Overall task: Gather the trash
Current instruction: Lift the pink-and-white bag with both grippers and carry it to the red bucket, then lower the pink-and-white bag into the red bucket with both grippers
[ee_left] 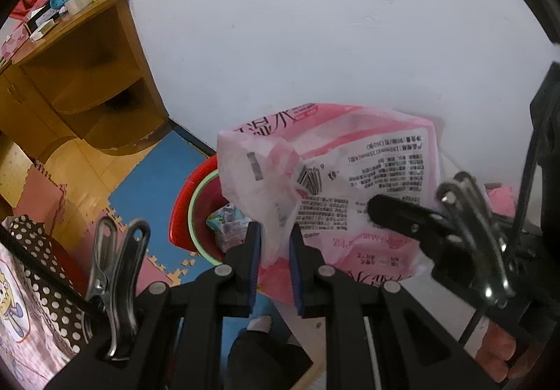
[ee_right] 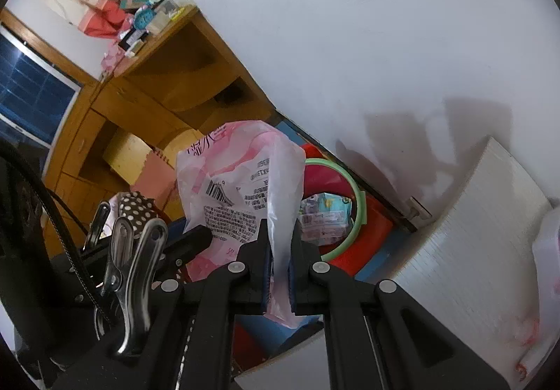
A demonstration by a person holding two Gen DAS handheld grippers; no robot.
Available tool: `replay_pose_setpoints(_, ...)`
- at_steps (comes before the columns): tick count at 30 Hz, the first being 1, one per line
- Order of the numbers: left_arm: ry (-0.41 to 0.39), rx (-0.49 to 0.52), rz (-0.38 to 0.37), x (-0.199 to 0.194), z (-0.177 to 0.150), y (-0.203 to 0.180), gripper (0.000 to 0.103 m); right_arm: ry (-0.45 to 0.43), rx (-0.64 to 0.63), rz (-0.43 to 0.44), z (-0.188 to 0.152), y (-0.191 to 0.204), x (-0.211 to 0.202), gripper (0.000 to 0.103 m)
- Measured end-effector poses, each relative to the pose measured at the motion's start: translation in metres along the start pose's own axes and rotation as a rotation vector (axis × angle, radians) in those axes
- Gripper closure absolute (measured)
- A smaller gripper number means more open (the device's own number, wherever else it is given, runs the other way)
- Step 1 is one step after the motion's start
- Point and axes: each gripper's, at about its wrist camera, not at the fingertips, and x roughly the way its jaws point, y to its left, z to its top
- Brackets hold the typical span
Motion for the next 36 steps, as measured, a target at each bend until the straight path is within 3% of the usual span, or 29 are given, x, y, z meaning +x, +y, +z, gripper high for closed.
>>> replay_pose_setpoints(12,0.014,-0.007,-0.021,0.021,0.009,0.018,0.087,0.056,0.014,-0.062,0.019,0.009,0.046,0.095)
replay_pose_setpoints(22,0.100,-0.079,-0.067,0.083,0.000,0.043,0.087,0.155,0.004,-0.087,0.023,0.007,0.110,0.095)
replay_pose_setpoints(29,0.145,-0.140,-0.107,0.120,-0.008,0.054,0.087,0.215,0.045,-0.048,0.019,-0.015,0.147,0.095)
replay_pose_setpoints(36,0.199,-0.222,-0.109,0.172,-0.017,0.080,0.087,0.408,0.033,-0.110,0.023,-0.015,0.216,0.095)
